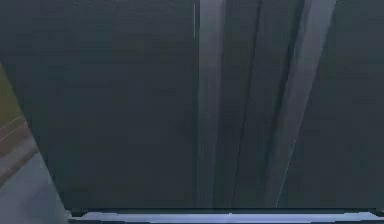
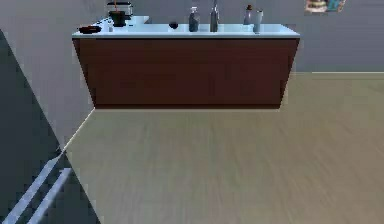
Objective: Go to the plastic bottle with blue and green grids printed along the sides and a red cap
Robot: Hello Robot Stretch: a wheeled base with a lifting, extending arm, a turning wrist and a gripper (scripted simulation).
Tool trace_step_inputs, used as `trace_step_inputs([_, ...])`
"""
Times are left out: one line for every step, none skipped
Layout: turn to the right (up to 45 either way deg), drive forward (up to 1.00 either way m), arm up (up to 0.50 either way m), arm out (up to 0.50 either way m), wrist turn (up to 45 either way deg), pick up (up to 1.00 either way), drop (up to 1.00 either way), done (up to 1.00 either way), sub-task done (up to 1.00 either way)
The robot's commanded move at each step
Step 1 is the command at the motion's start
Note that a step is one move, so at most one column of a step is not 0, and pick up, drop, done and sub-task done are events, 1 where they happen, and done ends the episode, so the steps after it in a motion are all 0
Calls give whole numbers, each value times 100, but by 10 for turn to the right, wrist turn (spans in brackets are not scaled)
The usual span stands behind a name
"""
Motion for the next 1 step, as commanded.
trace_step_inputs([-450,0,0,0,0,0,0,0,0])
